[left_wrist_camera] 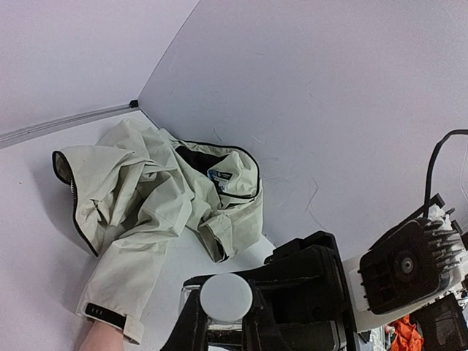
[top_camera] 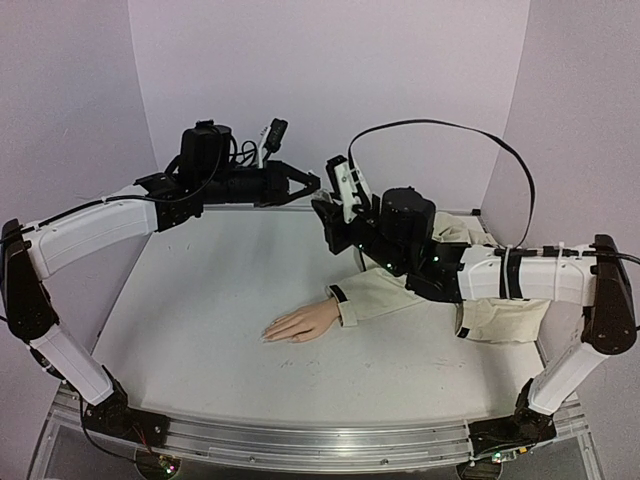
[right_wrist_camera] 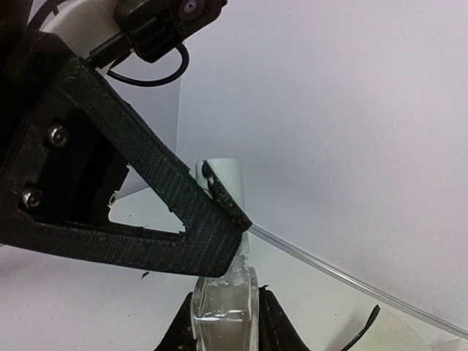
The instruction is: Paint the nails
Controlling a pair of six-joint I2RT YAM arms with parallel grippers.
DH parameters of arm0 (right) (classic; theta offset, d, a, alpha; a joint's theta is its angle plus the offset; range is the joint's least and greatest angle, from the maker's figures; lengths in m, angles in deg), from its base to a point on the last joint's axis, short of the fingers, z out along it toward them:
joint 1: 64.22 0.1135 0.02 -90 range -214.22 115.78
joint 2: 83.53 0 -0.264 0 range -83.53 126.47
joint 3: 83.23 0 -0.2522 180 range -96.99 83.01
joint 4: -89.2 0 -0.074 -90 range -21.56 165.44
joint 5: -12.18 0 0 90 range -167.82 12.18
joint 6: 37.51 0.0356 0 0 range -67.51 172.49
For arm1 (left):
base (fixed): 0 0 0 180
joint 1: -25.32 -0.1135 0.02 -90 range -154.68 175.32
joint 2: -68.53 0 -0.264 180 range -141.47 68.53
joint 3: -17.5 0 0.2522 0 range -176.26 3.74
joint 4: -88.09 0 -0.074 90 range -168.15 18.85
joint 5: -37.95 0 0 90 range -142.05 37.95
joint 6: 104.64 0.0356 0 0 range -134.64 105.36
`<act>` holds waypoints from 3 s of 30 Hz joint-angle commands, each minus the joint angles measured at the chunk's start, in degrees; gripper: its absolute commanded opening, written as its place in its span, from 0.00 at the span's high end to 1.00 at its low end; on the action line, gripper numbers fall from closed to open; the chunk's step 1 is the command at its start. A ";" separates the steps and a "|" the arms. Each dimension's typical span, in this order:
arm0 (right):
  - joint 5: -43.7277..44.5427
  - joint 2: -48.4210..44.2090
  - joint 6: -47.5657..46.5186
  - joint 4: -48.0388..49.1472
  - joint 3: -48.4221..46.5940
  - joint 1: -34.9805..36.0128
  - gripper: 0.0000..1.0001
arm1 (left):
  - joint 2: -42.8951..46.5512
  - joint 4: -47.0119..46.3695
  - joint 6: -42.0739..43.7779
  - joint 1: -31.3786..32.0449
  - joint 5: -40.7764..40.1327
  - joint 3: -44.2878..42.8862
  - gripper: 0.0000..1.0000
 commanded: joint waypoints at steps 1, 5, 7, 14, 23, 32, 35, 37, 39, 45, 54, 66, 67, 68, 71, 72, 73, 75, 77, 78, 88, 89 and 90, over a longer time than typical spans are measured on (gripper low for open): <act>-6.98 -1.94 3.64 9.94 -2.50 -1.39 1.00 | -0.23 0.86 0.93 1.02 4.62 -1.17 0.95; -9.96 -1.97 5.32 9.87 -2.38 -2.63 1.00 | 0.10 0.84 1.60 1.19 4.94 -0.96 0.79; -10.96 -1.95 6.05 9.87 -2.18 -3.07 1.00 | 0.53 0.86 2.15 1.20 5.23 -0.69 0.71; -14.32 -3.20 6.12 9.87 -0.57 -4.46 1.00 | 3.22 0.92 4.07 1.20 5.08 0.75 0.45; -24.25 -5.50 7.44 10.99 2.39 -7.30 1.00 | 4.61 2.74 4.63 1.20 4.24 2.26 0.28; -35.16 -5.79 10.52 13.42 3.60 -9.83 1.00 | 5.99 4.94 4.88 0.55 3.41 1.71 0.12; -38.94 -6.39 10.35 13.39 4.20 -10.94 1.00 | 6.83 5.27 3.21 -0.92 6.25 0.40 0.04; -40.95 -6.53 9.94 12.75 4.26 -11.29 1.00 | 7.53 6.03 2.68 -1.44 7.57 -0.62 0.03; -42.85 -6.34 8.97 11.14 3.85 -11.47 1.00 | 7.44 9.45 2.92 -1.66 7.73 -2.48 0.04; -48.09 -4.69 8.36 7.06 1.80 -11.42 1.00 | 5.27 21.91 6.46 -1.67 5.94 -9.76 0.15; -51.37 -1.83 6.38 4.09 -1.10 -11.47 1.00 | 3.52 27.46 8.48 -1.70 5.89 -13.48 0.25; -51.57 0.85 6.43 1.49 -4.08 -11.45 1.00 | 2.46 29.81 9.86 -1.70 4.77 -14.44 0.40; -51.55 1.16 6.49 1.26 -4.27 -11.42 1.00 | 2.50 29.92 9.95 -1.70 4.70 -14.51 0.42; -51.55 1.55 6.48 1.05 -4.61 -11.46 1.00 | 2.50 30.01 10.00 -1.70 4.53 -14.49 0.44; -51.98 2.43 6.80 0.53 -5.53 -11.43 1.00 | 2.42 30.45 10.24 -1.70 3.90 -14.62 0.47; -51.99 2.65 6.74 0.52 -5.65 -11.48 1.00 | 2.42 30.58 10.33 -1.65 3.72 -14.65 0.48; -51.99 2.81 6.74 0.47 -5.79 -11.47 1.00 | 2.37 30.78 10.48 -1.62 3.50 -14.65 0.49; -52.05 3.07 6.82 0.38 -5.97 -11.45 1.00 | 2.39 31.01 10.62 -1.62 3.10 -14.70 0.53; -52.16 3.21 6.81 0.26 -6.10 -11.42 1.00 | 2.34 31.30 10.71 -1.66 2.64 -14.69 0.55; -52.17 3.26 6.76 0.24 -6.13 -11.44 1.00 | 2.29 31.54 10.78 -1.69 2.56 -14.78 0.55; -52.59 3.70 6.76 -0.19 -6.63 -11.44 1.00 | 2.09 32.08 10.98 -1.57 1.50 -15.22 0.56; -52.60 3.73 6.72 -0.29 -6.63 -11.43 1.00 | 2.27 32.01 10.97 -1.61 1.28 -15.21 0.55; -52.61 3.75 6.70 -0.24 -6.63 -11.47 1.00 | 2.39 32.03 10.99 -1.61 1.13 -15.23 0.55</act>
